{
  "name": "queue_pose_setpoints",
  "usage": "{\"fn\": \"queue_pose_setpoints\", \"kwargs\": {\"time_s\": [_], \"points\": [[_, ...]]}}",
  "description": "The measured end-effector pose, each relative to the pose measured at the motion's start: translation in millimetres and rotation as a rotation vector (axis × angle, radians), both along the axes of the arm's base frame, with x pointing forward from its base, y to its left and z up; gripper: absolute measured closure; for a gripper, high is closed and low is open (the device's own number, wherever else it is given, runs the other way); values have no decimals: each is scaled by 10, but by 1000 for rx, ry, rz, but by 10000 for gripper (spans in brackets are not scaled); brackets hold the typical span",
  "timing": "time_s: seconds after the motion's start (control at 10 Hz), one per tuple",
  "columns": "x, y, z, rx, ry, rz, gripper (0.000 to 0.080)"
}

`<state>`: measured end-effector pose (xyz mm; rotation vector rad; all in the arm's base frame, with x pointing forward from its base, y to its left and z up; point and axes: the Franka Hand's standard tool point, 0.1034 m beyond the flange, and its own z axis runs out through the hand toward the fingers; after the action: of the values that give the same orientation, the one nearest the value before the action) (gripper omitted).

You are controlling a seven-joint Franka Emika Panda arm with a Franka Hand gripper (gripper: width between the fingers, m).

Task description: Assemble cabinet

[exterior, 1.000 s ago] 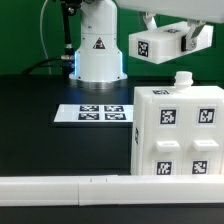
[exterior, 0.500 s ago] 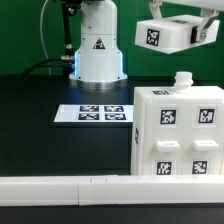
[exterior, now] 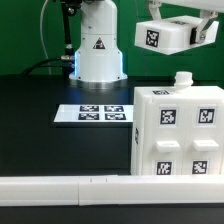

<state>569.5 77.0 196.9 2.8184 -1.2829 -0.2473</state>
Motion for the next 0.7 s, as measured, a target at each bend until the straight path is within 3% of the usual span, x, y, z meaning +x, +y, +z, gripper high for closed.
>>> {"fn": "queue_pose_setpoints", "kwargs": {"time_s": [0.4, 0.5, 0.7], "points": [[-1, -8, -2, 0, 1, -1, 258], [22, -72, -13, -2, -4, 15, 258], [289, -162, 35, -16, -44, 20, 258]]}}
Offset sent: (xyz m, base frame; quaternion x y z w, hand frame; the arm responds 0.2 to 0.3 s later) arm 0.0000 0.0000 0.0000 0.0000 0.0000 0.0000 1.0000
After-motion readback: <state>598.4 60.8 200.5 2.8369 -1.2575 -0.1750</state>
